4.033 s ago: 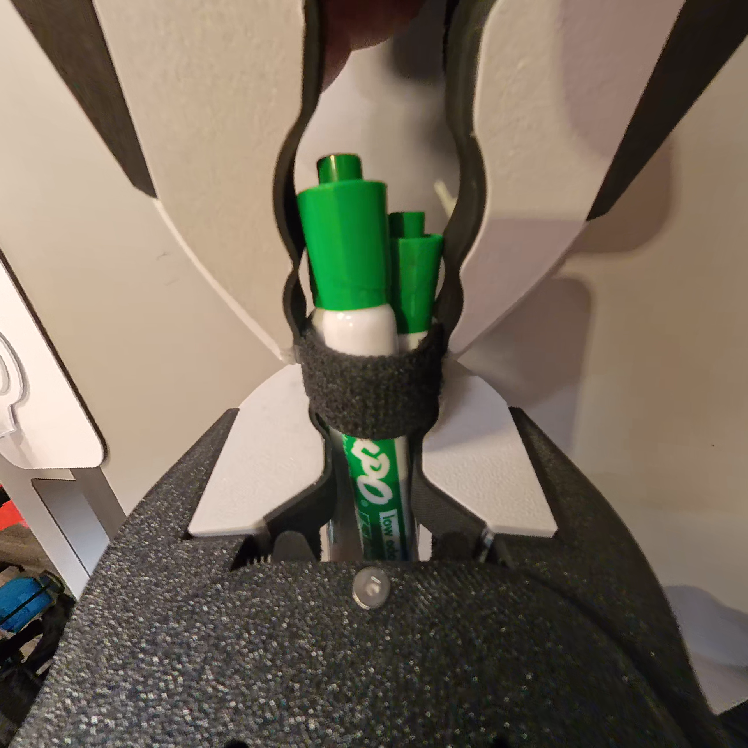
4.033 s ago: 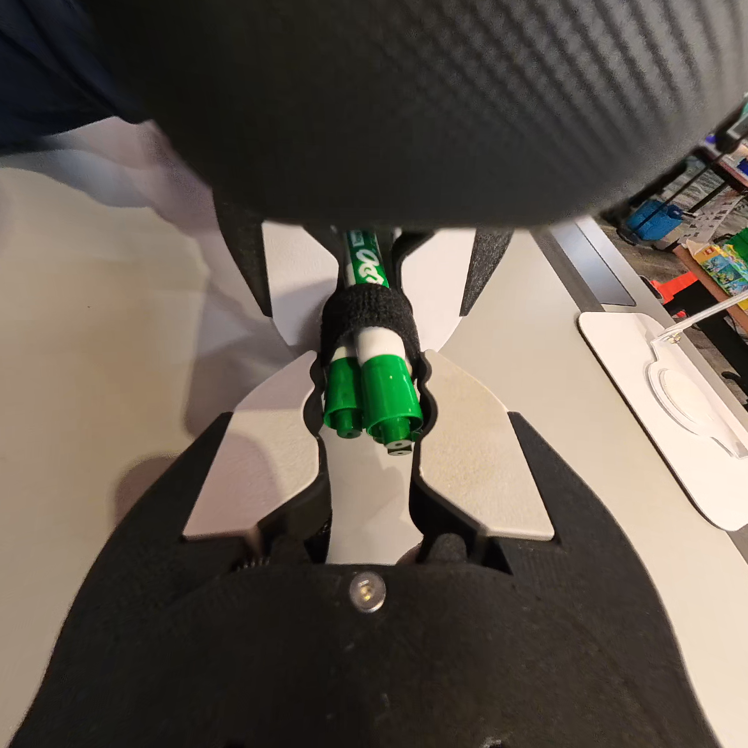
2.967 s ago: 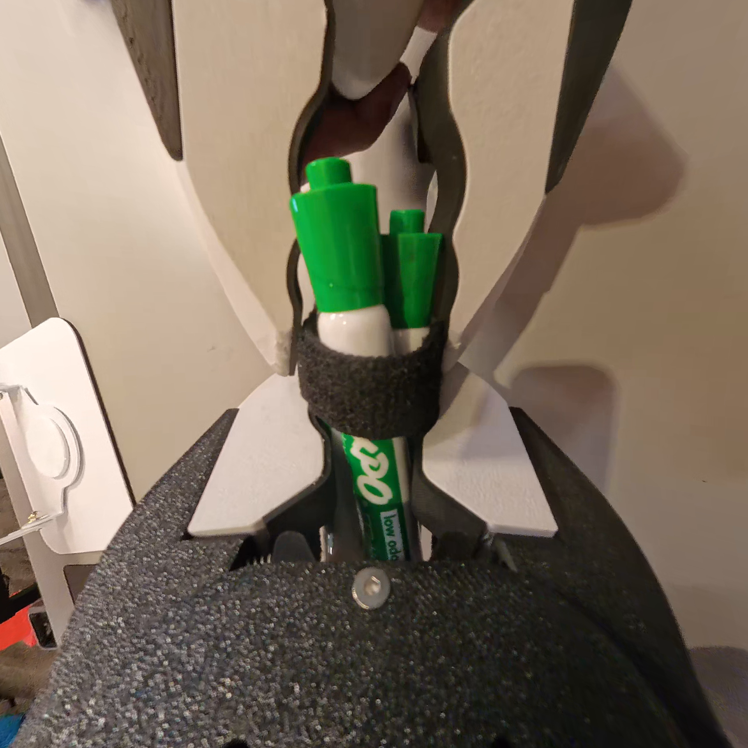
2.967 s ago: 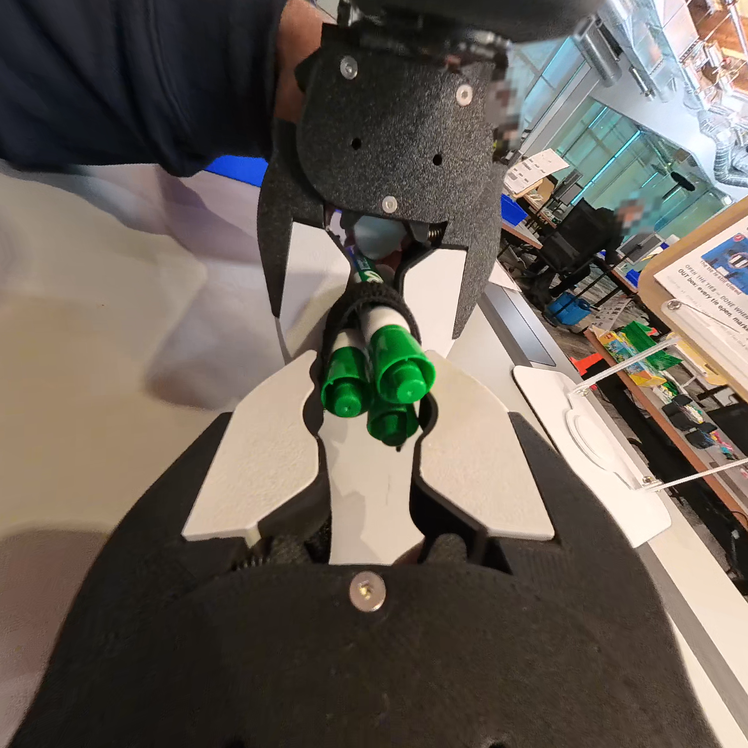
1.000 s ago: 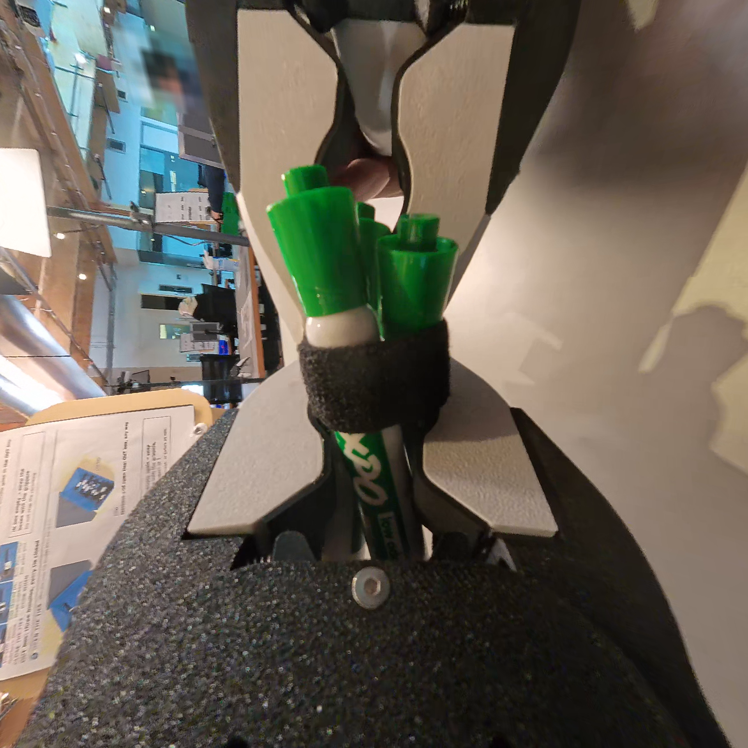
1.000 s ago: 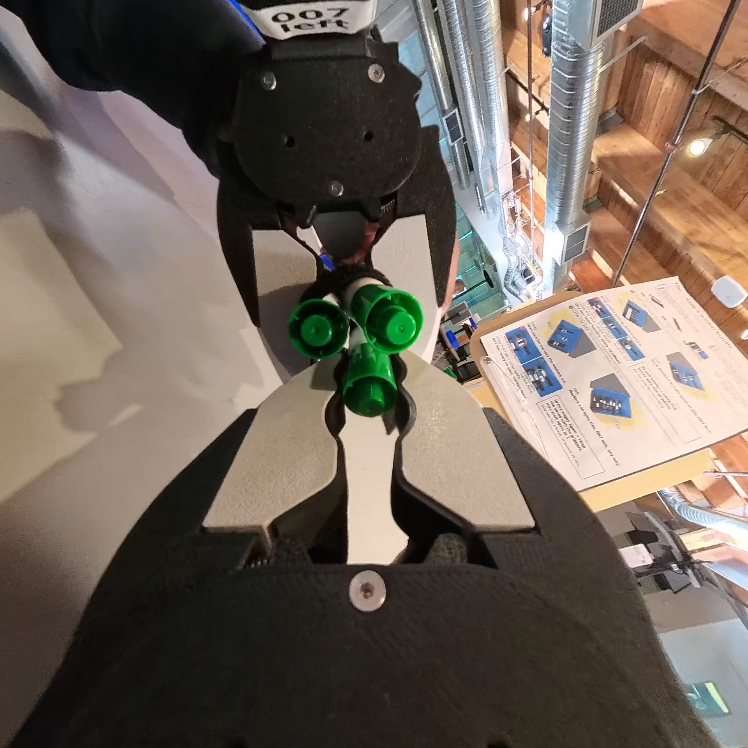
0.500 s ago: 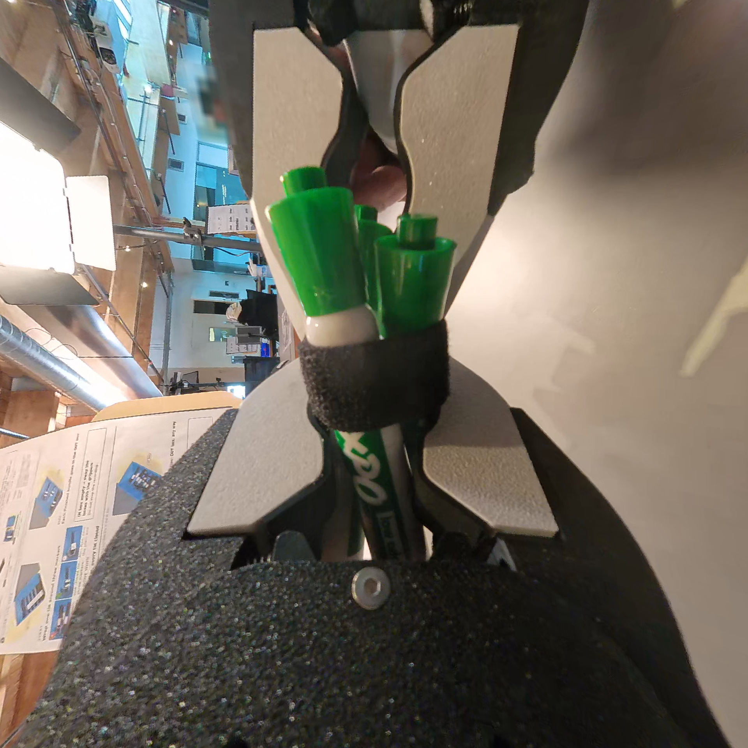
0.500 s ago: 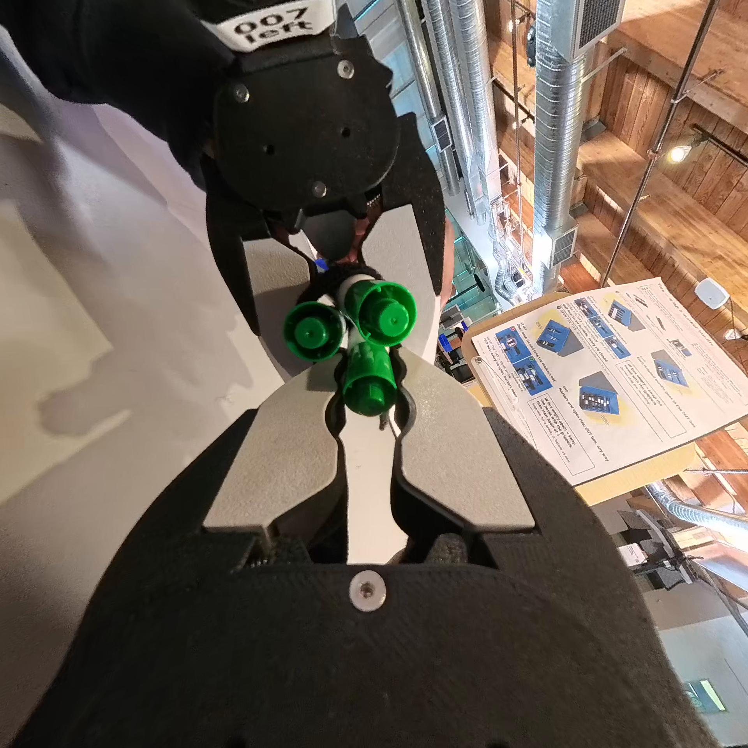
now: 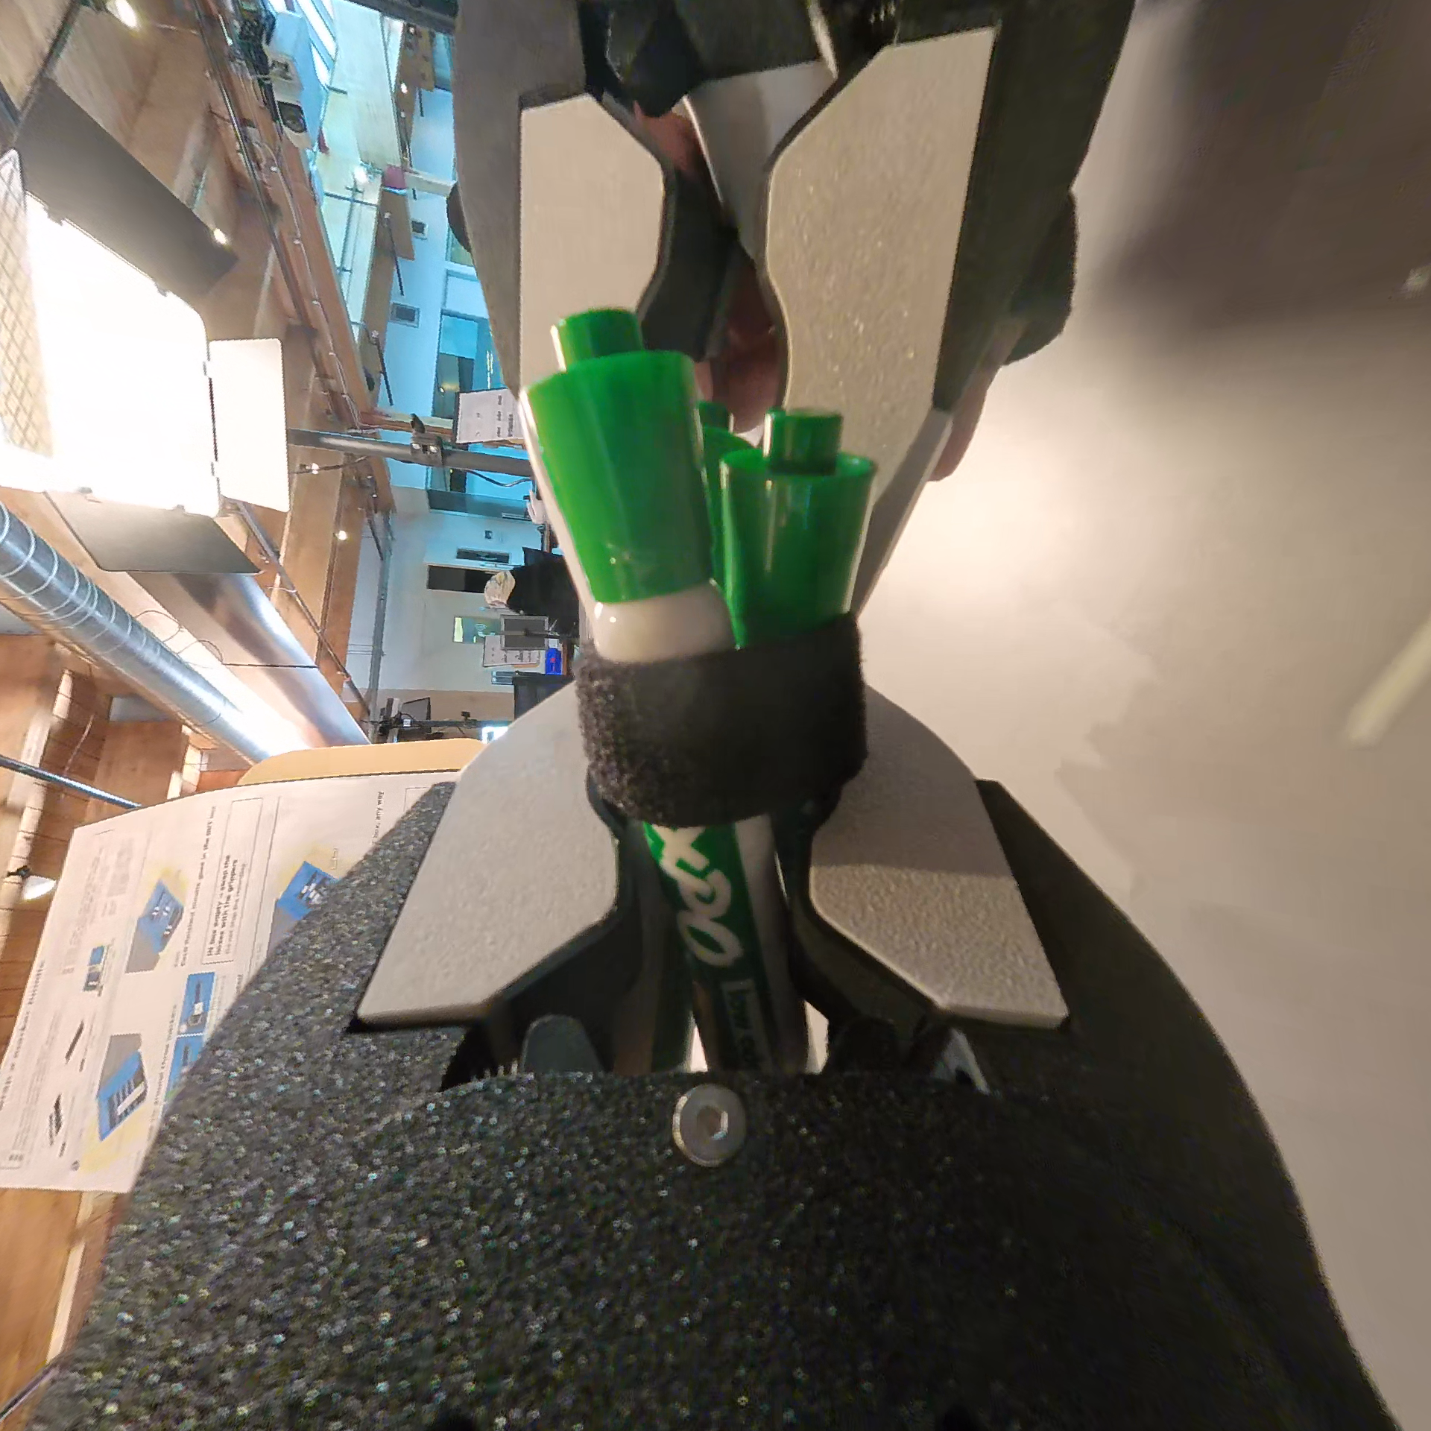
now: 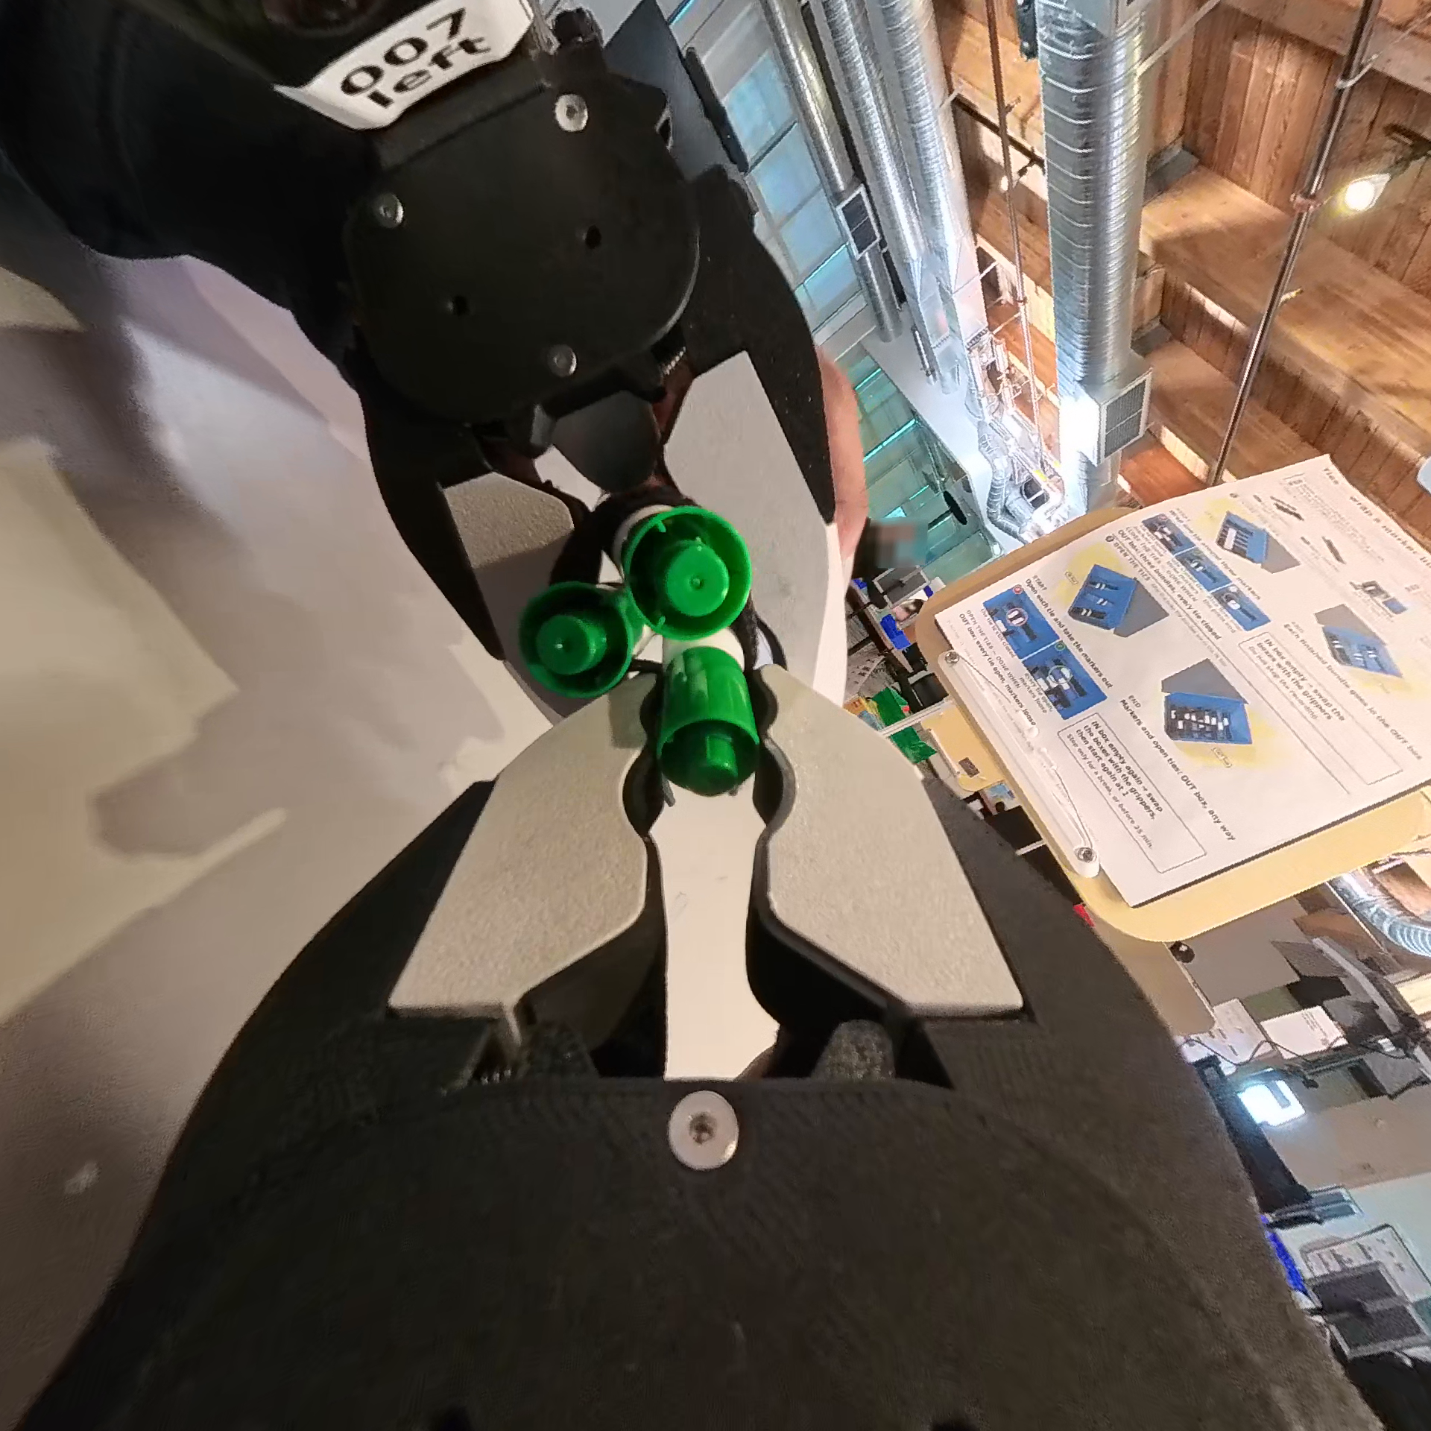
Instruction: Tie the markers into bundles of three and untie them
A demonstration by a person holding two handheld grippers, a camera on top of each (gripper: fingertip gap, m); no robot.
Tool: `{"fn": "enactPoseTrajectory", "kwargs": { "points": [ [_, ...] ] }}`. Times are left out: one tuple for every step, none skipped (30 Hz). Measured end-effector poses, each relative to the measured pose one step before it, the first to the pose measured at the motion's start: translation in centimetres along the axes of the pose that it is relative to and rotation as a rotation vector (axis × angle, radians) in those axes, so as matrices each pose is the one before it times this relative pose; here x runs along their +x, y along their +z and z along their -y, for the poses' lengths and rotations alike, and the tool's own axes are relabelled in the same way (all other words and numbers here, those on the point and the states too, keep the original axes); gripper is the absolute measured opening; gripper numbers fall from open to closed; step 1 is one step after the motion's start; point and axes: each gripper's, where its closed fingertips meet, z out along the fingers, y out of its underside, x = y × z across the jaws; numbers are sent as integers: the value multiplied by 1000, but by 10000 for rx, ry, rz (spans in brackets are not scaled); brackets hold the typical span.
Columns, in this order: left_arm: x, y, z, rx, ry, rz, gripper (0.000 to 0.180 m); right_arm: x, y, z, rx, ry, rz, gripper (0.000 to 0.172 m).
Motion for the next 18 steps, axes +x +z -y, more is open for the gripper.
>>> {"fn": "enactPoseTrajectory", "kwargs": {
  "points": [
    [33,31,-30,-11,-20,8,44,-30,2,-70,-15,20,34,19],
    [-18,26,-1,-9,1,49,44,-5,-20,-52,-1,-1,26,19],
    [-48,30,5,-9,17,79,44,9,-12,-44,10,-17,17,19],
    [-33,16,0,-8,-1,64,44,8,-15,-20,10,-14,12,19],
    [-51,-5,32,8,7,73,44,3,-22,0,27,-30,16,19],
    [-49,-12,28,2,28,85,43,-4,-29,5,34,-82,13,19],
    [-14,7,23,-1,26,63,43,-6,-33,0,36,-107,3,19],
    [58,0,0,5,-6,-18,43,-45,-3,-23,26,-62,15,19],
    [58,-10,30,30,-34,-30,43,-44,-20,1,43,-7,12,19],
    [74,-23,55,51,-32,-31,42,-73,-16,16,39,-19,38,19],
    [53,-33,81,59,-41,-29,43,-51,-33,40,32,-60,44,19],
    [21,-37,51,32,-42,-21,43,-13,-21,7,13,-108,17,20],
    [14,-25,49,32,-15,-25,43,2,-35,8,10,-155,1,19],
    [23,-10,36,18,-43,-36,43,-3,-20,-25,-1,-169,-14,19],
    [34,4,53,38,-72,-30,43,-4,-37,-22,3,-128,-6,19],
    [45,14,45,39,-85,-35,43,-30,-42,-34,2,-56,17,19],
    [27,10,55,37,-65,-5,43,-12,-33,-17,12,-6,11,19],
    [30,25,9,12,-54,-6,43,-18,-27,-31,-14,6,16,19]
  ]
}}
